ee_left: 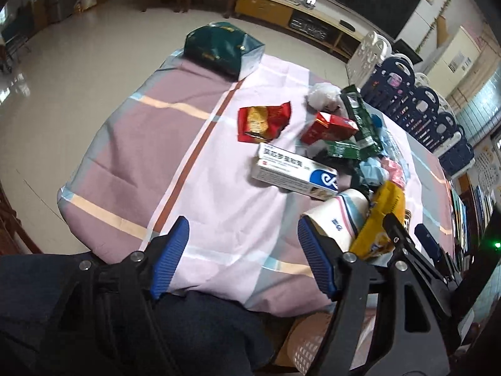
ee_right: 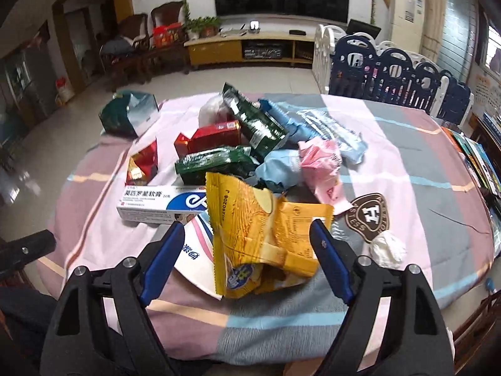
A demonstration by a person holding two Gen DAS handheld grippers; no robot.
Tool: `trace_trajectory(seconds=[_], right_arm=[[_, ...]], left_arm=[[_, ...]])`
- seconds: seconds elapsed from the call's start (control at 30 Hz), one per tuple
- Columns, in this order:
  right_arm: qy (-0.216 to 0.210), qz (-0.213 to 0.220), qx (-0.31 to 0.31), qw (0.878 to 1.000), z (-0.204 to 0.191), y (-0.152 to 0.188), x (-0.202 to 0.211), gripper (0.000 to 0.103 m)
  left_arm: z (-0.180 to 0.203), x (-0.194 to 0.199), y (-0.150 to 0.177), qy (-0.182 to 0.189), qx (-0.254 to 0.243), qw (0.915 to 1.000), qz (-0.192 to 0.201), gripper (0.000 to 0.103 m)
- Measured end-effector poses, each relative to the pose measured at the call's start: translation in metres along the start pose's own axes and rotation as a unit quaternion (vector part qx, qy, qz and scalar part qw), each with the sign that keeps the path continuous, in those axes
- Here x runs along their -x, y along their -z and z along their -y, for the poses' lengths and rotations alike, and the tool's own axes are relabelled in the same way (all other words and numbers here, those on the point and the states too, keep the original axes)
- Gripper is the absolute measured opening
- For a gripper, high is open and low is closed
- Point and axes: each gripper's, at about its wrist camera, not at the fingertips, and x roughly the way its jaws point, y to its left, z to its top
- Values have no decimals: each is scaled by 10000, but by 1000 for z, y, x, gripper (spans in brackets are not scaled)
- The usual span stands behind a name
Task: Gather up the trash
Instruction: 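Grasp the yellow chip bag with the right gripper while the left gripper approaches the white paper cup, then grasp the white paper cup with the left gripper while the right gripper lifts the yellow bag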
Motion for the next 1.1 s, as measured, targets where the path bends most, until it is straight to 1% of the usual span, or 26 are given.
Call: trace_trajectory(seconds=[0.03, 0.07, 0.1, 0.13, 0.17, 0.23, 0.27, 0.4, 0.43, 0.47, 0.5, 0.53, 0.67, 0.7, 0.77, 0.83, 0.9, 0.93, 1.0, 1.03, 1.07, 1.1], right_arm=[[-40, -63, 39, 10000, 0, 2, -5, 59], [-34, -124, 44, 9999, 1, 4, -7, 38], [-80, -196, 17, 9998, 4, 7, -10, 35], [-344, -158, -115, 9992, 10, 11, -7, 27], [-478, -104, -241, 9985, 15, 14, -1, 20], [-578, 4, -444, 9973, 27, 20, 13, 17], [-622, 135, -571, 9963, 36, 24, 24, 17], [-612, 515, -993, 9918, 69, 40, 65, 17], [-609, 608, -1108, 9901, 80, 46, 77, 17], [-605, 654, -1184, 9890, 87, 50, 84, 17], [-609, 695, -1271, 9876, 96, 56, 91, 17], [-619, 727, -1349, 9862, 104, 61, 97, 17], [-511, 789, -1596, 9827, 132, 82, 117, 17], [-475, 786, -1633, 9823, 137, 86, 119, 17], [-414, 768, -1725, 9811, 147, 92, 124, 17], [-349, 758, -1757, 9809, 154, 97, 126, 17], [-269, 752, -1767, 9810, 160, 99, 127, 17], [-236, 747, -1778, 9809, 162, 100, 128, 17], [-209, 755, -1807, 9804, 164, 103, 129, 17], [-209, 768, -1829, 9799, 165, 104, 129, 17], [-197, 775, -1837, 9797, 167, 107, 131, 17], [-166, 771, -1831, 9799, 166, 107, 131, 17]], left_arm=[[-2, -3, 0, 28, 49, 10000, -3, 72], [-4, -6, 0, 71, 85, 9999, -10, 72], [-3, -9, 0, 106, 81, 9999, -14, 72], [-1, -10, 1, 114, 54, 9999, -16, 72], [2, -12, 3, 93, -7, 10000, -7, 72], [7, -13, 5, 45, -124, 9999, 12, 71], [10, -15, 7, 51, -186, 9998, 8, 71], [20, -22, 10, 326, -242, 9991, -106, 69], [24, -27, 11, 441, -262, 9985, -193, 63], [30, -33, 11, 527, -338, 9976, -312, 45], [38, -41, 12, 573, -484, 9960, -486, 36], [46, -49, 14, 623, -595, 9942, -642, 30], [69, -79, 22, 1038, -520, 9876, -1053, 30], [73, -87, 23, 1168, -470, 9852, -1163, 33], [81, -101, 25, 1389, -324, 9808, -1334, 48], [86, -109, 24, 1477, -216, 9796, -1349, 51], [91, -116, 24, 1566, -152, 9780, -1369, 51], [93, -120, 24, 1579, -125, 9777, -1381, 51], [96, -127, 24, 1569, -113, 9773, -1419, 47], [97, -129, 24, 1604, -118, 9764, -1440, 36], [98, -132, 26, 1702, -117, 9742, -1476, 28], [98, -132, 27, 1771, -103, 9728, -1492, 23]])
